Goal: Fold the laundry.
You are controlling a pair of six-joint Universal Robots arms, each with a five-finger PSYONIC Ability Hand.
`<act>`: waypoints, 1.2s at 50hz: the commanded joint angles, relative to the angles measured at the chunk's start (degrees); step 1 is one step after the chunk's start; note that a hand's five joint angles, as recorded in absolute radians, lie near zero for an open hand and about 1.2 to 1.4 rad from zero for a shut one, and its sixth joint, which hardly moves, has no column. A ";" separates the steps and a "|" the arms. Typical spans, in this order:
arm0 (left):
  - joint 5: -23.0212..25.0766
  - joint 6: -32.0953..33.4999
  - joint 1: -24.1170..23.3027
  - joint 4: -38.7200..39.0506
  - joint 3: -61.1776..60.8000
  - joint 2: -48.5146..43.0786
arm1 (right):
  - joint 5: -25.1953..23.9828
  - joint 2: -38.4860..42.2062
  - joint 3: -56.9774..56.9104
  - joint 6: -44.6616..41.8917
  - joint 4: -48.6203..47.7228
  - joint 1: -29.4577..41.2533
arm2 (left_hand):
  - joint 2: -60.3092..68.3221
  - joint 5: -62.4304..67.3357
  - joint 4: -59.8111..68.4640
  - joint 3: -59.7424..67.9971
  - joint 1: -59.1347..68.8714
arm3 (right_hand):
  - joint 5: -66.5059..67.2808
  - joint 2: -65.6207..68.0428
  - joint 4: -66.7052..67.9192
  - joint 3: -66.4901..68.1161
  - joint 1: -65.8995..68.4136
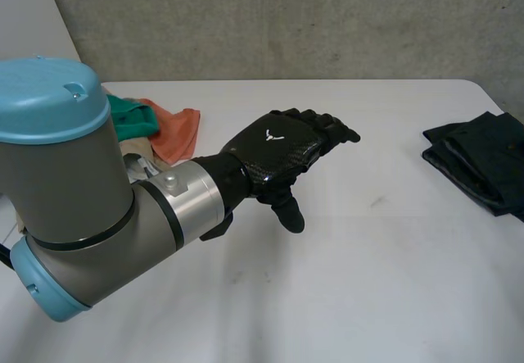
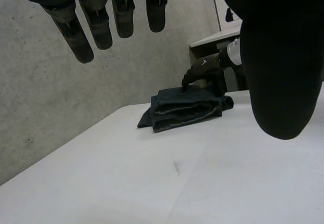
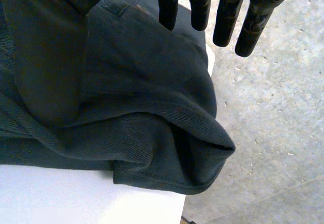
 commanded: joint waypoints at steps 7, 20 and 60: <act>0.08 0.01 0.07 0.00 -0.05 0.01 | 4.62 3.91 -5.74 4.84 -6.76 3.67 | 0.56 -0.49 0.54 0.24 1.34 | 66.18 67.34 66.64 67.71 68.55; -0.01 0.01 0.07 0.00 -0.67 0.19 | 13.33 11.64 -21.12 14.35 -8.70 6.92 | 0.73 -0.32 0.71 0.41 1.51 | 66.26 67.42 66.72 67.80 68.63; -0.10 0.01 0.51 -0.18 -1.20 2.65 | 21.95 -16.82 3.56 1.88 -6.68 4.99 | 0.57 -0.49 0.54 0.24 1.34 | -3.74 -2.58 -3.28 -2.20 -1.37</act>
